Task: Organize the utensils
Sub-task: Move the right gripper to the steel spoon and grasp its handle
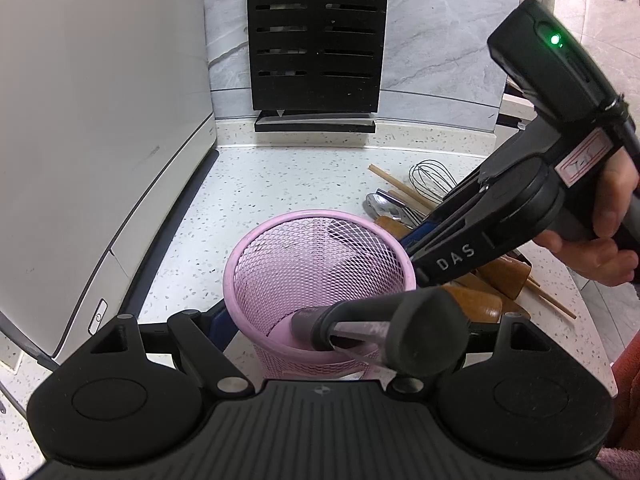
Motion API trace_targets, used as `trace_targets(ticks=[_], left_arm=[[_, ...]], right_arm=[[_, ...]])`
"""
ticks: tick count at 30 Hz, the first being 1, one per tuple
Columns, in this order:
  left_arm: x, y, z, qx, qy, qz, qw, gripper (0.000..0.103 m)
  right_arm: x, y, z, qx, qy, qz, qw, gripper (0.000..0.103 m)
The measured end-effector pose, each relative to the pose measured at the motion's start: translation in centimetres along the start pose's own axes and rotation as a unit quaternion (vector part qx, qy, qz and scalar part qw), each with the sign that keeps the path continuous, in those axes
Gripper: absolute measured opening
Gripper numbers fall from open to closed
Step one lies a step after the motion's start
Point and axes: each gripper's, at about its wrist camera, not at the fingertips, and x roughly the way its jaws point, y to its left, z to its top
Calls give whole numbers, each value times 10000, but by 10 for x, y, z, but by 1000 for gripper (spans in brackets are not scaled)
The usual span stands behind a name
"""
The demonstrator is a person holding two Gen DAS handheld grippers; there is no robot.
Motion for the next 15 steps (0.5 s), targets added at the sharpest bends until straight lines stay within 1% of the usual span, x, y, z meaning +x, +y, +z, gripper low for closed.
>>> trace_targets(ticks=[3, 7, 10, 11, 13, 15], left_arm=[[0, 0, -1, 8, -1, -4, 10000, 93], [0, 1, 0, 9, 0, -2, 10000, 93], [-1, 1, 0, 1, -4, 0, 10000, 93], [-1, 1, 0, -1, -5, 2, 10000, 93], [-1, 1, -1, 4, -6, 2, 10000, 93], [-1, 1, -1, 5, -6, -1, 10000, 93]], right_arm=[[3, 3, -2, -116, 60, -95, 9999, 27], [8, 3, -3, -145, 170, -112, 9997, 26], [13, 1, -3, -133, 226, -151, 9995, 21], [14, 1, -3, -124, 221, -156, 9996, 15], [16, -1, -2, -81, 253, -113, 9996, 8], [16, -1, -3, -91, 243, -118, 9996, 7]])
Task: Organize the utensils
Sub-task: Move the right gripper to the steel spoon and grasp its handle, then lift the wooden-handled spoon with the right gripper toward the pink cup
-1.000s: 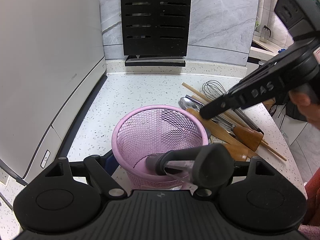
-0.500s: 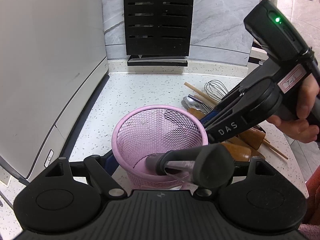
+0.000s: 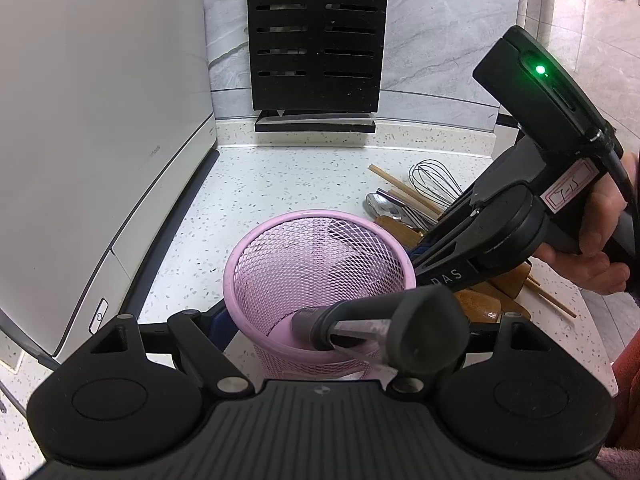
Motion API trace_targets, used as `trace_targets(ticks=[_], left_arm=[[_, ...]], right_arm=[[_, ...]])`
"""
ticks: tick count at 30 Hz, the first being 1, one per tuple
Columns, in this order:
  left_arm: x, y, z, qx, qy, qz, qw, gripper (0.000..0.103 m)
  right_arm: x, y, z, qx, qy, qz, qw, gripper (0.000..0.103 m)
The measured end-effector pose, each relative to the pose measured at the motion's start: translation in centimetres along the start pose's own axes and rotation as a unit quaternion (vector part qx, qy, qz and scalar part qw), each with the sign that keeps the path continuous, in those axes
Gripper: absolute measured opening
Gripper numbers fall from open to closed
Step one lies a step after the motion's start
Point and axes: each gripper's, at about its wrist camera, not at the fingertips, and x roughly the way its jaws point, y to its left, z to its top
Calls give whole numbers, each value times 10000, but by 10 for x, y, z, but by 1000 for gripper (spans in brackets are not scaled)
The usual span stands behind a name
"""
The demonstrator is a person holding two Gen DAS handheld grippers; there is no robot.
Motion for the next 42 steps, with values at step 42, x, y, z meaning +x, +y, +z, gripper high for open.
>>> trace_targets(ticks=[42], left_arm=[[5, -10, 3, 89, -53, -112, 9999, 93]], right_arm=[[-164, 34, 8, -245, -2637, 451, 9632, 1]])
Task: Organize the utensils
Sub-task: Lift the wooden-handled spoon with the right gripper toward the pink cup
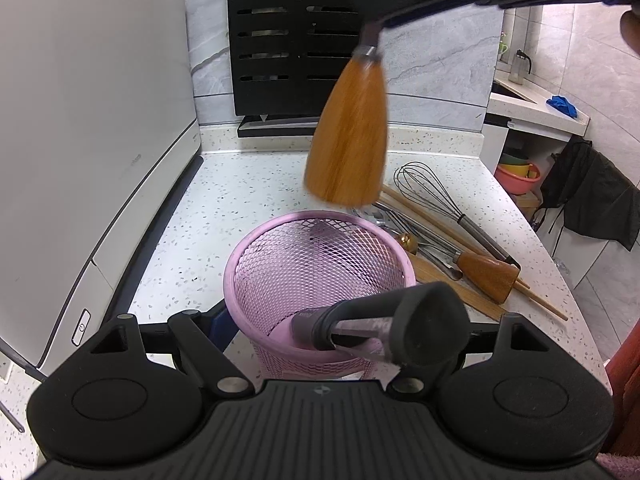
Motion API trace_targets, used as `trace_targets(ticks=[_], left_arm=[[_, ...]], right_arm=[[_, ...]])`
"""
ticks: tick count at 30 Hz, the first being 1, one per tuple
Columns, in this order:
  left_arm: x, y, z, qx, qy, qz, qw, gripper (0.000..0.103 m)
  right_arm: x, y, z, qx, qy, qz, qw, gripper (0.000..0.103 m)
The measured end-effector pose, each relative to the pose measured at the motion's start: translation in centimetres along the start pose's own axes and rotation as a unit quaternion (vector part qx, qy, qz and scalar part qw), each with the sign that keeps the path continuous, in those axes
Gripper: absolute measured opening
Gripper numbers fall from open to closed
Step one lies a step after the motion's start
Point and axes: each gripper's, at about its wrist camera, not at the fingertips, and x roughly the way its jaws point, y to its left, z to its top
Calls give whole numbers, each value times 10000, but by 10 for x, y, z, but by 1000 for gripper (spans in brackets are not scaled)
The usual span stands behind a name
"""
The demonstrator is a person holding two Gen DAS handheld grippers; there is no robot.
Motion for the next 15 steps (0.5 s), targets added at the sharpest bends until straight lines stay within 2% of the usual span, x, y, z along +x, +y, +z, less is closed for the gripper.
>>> trace_targets(ticks=[15], left_arm=[[0, 0, -1, 6, -6, -23, 10000, 93]], right_arm=[[53, 16, -21, -349, 426, 71, 9985, 0]])
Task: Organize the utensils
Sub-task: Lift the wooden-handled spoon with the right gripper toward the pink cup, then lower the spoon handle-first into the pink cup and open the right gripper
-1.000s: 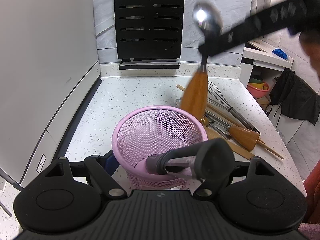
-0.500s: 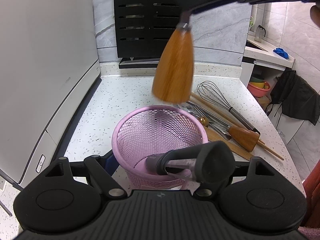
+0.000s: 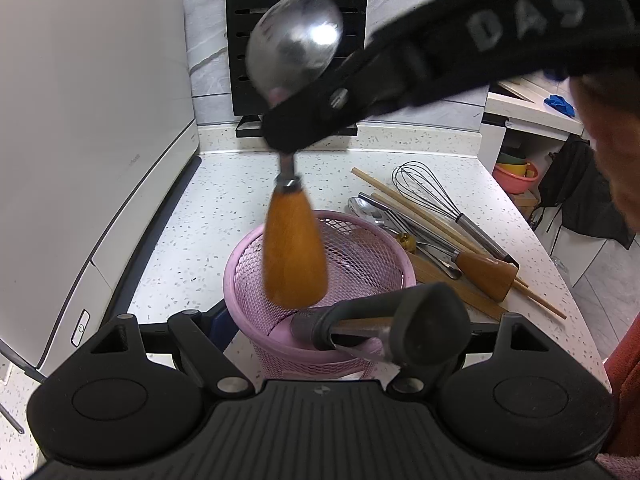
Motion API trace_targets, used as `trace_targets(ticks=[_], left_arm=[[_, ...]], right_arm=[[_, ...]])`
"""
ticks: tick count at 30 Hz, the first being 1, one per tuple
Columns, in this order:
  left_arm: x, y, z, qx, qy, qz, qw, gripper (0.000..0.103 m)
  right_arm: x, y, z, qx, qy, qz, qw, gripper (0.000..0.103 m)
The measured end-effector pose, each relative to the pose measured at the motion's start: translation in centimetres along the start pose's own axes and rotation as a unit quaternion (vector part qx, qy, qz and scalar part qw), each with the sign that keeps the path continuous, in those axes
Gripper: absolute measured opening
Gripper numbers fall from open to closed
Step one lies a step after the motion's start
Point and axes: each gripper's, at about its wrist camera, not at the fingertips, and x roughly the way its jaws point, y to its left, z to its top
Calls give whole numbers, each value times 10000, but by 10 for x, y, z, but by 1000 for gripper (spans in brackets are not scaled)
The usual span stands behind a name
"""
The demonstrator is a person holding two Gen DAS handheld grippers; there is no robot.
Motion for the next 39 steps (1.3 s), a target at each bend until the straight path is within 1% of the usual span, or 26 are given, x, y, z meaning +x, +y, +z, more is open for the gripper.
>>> trace_targets(ticks=[6, 8, 10, 13, 15, 19, 28, 29, 33, 36, 38, 39], left_arm=[[0, 0, 0, 5, -3, -22, 10000, 93], [0, 1, 0, 10, -3, -23, 10000, 93], [0, 1, 0, 8, -3, -28, 10000, 93], [0, 2, 0, -4, -6, -37, 10000, 93], [0, 2, 0, -4, -5, -36, 10000, 93], [0, 1, 0, 6, -8, -29, 10000, 93], [0, 2, 1, 3, -5, -34, 10000, 93], [0, 1, 1, 3, -4, -33, 10000, 93], [0, 1, 1, 8, -4, -27, 10000, 93], [0, 1, 1, 7, -4, -27, 10000, 93], [0, 1, 1, 9, -4, -27, 10000, 93], [0, 1, 1, 9, -4, -27, 10000, 93]], right_arm=[[16, 8, -10, -343, 5, -79, 9994, 0], [18, 7, -12, -313, 39, 11, 9995, 0], [22, 6, -14, -275, 130, 95, 9995, 0], [28, 6, -19, -277, 319, 88, 9991, 0], [32, 5, -23, -325, 476, -42, 9983, 0], [39, 2, -28, -263, 617, 20, 9977, 0], [39, 9, -30, -533, 571, 30, 9969, 0], [38, 8, -30, -494, 566, 47, 9972, 3], [33, 5, -26, -415, 489, 74, 9979, 4], [29, 4, -25, -393, 445, 88, 9982, 7], [28, 4, -24, -369, 445, 90, 9983, 17], [28, 4, -24, -354, 447, 87, 9983, 20]])
